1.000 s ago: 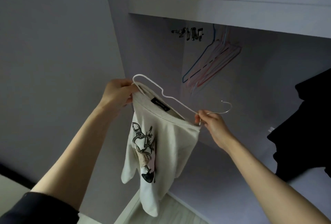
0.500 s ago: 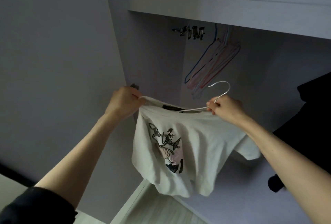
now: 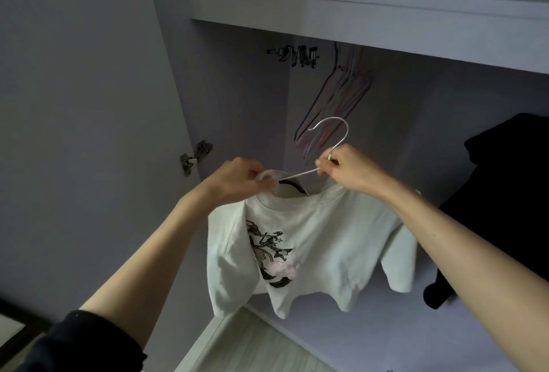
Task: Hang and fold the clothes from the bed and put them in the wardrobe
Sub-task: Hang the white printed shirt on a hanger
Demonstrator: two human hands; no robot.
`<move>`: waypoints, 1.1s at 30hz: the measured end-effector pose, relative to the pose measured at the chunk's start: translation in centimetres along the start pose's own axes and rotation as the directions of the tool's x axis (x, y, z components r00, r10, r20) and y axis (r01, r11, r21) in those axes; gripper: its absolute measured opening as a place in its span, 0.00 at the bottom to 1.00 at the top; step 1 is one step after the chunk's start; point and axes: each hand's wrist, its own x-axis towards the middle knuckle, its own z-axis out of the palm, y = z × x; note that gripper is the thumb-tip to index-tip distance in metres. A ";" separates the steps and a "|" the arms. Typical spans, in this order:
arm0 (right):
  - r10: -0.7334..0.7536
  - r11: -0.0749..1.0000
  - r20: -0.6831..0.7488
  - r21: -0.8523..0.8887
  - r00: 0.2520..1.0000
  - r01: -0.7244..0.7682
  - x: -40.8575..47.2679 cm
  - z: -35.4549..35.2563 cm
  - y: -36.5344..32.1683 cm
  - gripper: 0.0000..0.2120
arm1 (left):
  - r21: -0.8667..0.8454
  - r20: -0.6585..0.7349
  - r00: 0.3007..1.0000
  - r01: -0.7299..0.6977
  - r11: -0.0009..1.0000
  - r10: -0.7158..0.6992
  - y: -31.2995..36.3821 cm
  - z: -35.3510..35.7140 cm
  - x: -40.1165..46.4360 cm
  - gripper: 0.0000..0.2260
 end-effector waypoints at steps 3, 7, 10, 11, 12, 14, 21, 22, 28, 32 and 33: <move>0.042 0.991 -0.004 0.126 0.999 -0.041 -0.4 -0.4 1.4 0.19 | -0.103 -0.078 0.997 -0.016 0.995 0.008 -3.6 -0.2 -0.3 0.26; 0.121 0.938 -0.012 0.327 0.993 -0.111 -1.1 -0.3 2.4 0.19 | -0.446 -0.046 0.977 0.168 0.879 -0.210 -7.6 2.2 -1.7 0.41; 0.160 0.888 -0.020 0.439 0.987 -0.135 -1.1 -0.1 2.5 0.16 | -0.405 -0.021 0.926 0.336 0.850 -0.376 -8.7 4.7 -2.2 0.35; 0.165 0.876 -0.026 0.463 0.986 -0.135 -1.1 -0.2 2.5 0.16 | -0.368 -0.048 0.912 0.364 0.856 -0.408 -8.8 5.2 -2.2 0.31; 0.165 0.872 -0.030 0.472 0.986 -0.132 -1.1 -0.3 2.6 0.16 | -0.319 -0.088 0.899 0.383 0.867 -0.430 -8.8 5.4 -2.1 0.25; 0.151 0.891 -0.049 0.439 0.987 -0.114 -1.1 -0.8 2.9 0.15 | -0.207 -0.208 0.875 0.397 0.894 -0.436 -8.6 4.8 -2.0 0.12; 0.140 0.990 -0.028 0.026 0.990 -0.139 -2.1 -0.1 6.0 0.18 | -0.101 -0.536 0.824 0.155 0.983 -0.184 -5.9 0.3 -1.7 0.07; 0.139 0.990 -0.031 0.025 0.990 -0.138 -2.1 0.1 6.1 0.18 | -0.057 -0.522 0.841 0.135 0.989 -0.145 -5.5 0.1 -1.5 0.08; 0.150 0.910 -0.118 0.405 0.982 -0.090 -2.0 -0.5 4.1 0.16 | 0.160 -0.422 0.904 0.152 0.975 -0.072 -4.8 0.3 -1.6 0.14; 0.108 0.902 -0.061 0.426 0.992 -0.072 -1.6 0.9 1.9 0.14 | 0.406 -0.170 0.960 -0.137 0.904 0.222 -2.7 1.8 -1.7 0.23; 0.089 0.907 -0.041 0.416 0.995 -0.064 -1.4 1.0 1.3 0.14 | 0.430 -0.157 0.949 -0.182 0.884 0.272 -2.3 2.4 -1.5 0.20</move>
